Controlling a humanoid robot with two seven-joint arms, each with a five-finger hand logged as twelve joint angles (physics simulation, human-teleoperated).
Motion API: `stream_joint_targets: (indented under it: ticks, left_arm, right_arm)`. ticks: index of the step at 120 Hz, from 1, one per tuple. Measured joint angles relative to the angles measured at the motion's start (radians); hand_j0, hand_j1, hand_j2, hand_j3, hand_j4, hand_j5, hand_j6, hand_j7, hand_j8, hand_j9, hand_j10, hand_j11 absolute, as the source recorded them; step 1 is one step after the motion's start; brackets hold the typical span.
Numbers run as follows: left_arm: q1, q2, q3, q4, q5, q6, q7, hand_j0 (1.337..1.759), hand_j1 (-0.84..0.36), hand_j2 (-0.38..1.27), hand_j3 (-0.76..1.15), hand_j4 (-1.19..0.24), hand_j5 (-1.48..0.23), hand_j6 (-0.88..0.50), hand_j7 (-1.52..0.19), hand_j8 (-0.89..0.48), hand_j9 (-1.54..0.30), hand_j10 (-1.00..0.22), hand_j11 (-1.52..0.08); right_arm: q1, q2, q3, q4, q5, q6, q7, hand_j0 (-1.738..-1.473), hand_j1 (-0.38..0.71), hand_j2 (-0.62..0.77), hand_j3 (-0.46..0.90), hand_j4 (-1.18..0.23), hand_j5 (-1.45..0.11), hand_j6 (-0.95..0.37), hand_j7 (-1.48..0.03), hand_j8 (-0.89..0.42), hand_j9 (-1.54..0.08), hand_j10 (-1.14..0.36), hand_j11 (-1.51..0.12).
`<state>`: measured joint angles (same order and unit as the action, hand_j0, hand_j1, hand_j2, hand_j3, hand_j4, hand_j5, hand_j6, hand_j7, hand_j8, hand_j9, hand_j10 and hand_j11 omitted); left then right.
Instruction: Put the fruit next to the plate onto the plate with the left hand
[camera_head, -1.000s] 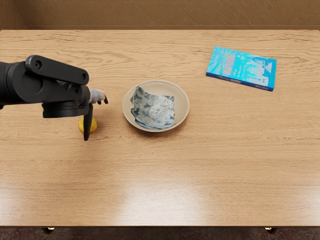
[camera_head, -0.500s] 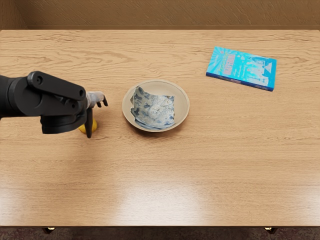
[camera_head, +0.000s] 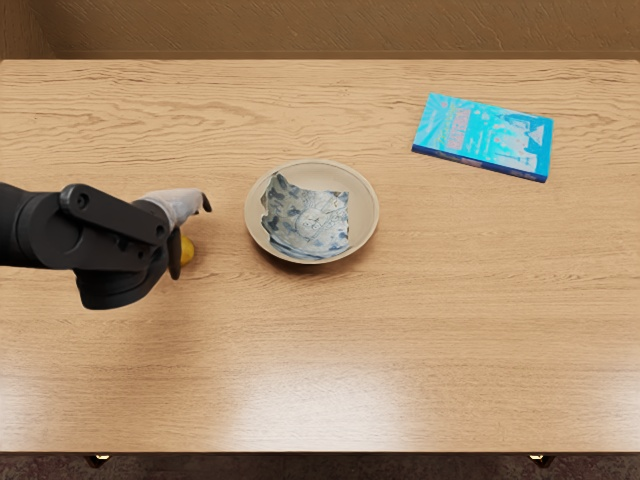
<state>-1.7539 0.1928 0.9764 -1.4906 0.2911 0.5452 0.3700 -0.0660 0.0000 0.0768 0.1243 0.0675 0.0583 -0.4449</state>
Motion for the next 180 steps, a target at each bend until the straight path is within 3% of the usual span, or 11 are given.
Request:
stream_joint_targets:
  ticks: [83,139,180]
  left_arm:
    - [0.029,-0.004,0.041,0.005,0.035,0.017,0.0,1.658,0.04,0.05,0.0,-0.26,-0.33,-0.26,-0.33,-0.26,-0.33,-0.26,-0.33]
    - [0.034,-0.006,0.041,0.007,0.036,0.016,0.0,1.658,-0.15,0.08,0.0,-0.42,-0.54,-0.42,-0.54,-0.42,-0.54,-0.42,-0.54]
    - [0.033,-0.01,0.041,0.006,0.034,0.017,0.0,1.658,-0.23,0.11,0.0,-0.49,-0.64,-0.49,-0.64,-0.49,-0.64,-0.49,-0.64]
  right_arm:
    - [0.0,0.0,0.0,0.0,0.0,0.0,0.0,-1.658,-0.35,0.0,0.0,0.0,0.0,0.0,0.0,0.0,0.0,0.0,0.0]
    - [0.0,0.0,0.0,0.0,0.0,0.0,0.0,-1.658,-0.35,0.0,0.0,0.0,0.0,0.0,0.0,0.0,0.0,0.0,0.0]
    - [0.0,0.0,0.0,0.0,0.0,0.0,0.0,-1.658,-0.35,0.0,0.0,0.0,0.0,0.0,0.0,0.0,0.0,0.0,0.0]
